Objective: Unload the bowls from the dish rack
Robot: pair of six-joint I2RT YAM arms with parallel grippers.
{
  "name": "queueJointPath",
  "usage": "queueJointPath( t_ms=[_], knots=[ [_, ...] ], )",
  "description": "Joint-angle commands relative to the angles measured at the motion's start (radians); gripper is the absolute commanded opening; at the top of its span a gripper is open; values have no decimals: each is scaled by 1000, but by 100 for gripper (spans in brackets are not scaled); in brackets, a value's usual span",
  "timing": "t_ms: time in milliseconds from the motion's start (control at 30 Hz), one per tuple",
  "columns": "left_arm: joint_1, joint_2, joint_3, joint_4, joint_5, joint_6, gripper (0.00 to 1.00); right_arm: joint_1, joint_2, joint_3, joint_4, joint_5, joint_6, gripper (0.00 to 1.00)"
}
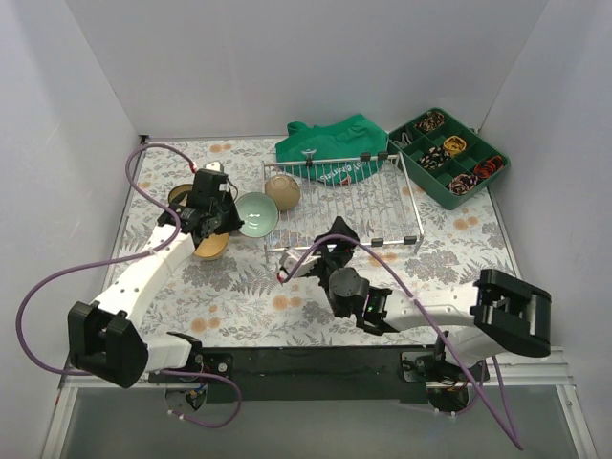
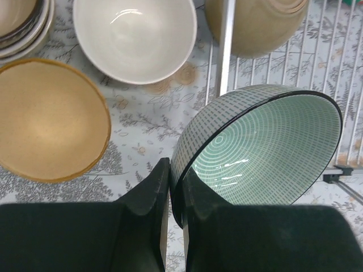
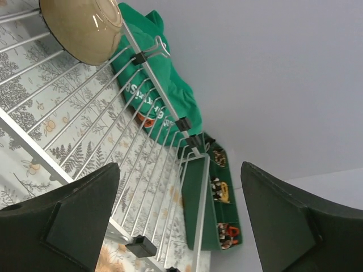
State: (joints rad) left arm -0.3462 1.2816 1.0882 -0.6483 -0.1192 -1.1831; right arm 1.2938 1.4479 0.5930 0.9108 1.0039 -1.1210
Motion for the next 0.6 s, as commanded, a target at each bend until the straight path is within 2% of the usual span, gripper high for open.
queueJointPath(
  t_ms=[0, 67, 267, 567],
  knots=[
    [27, -111, -65, -11, -31, -16, 0, -48, -109, 74, -369, -105, 436, 95],
    [41, -140, -120, -10, -30, -39, 0, -79, -150, 91, -498, -175, 561, 95],
    [96, -241, -276, 16, -23, -128, 0, -128, -225, 76, -592, -267, 726, 96],
    [110, -288, -425, 98, 6, -234, 0, -146, -251, 51, -607, -301, 799, 96]
  ],
)
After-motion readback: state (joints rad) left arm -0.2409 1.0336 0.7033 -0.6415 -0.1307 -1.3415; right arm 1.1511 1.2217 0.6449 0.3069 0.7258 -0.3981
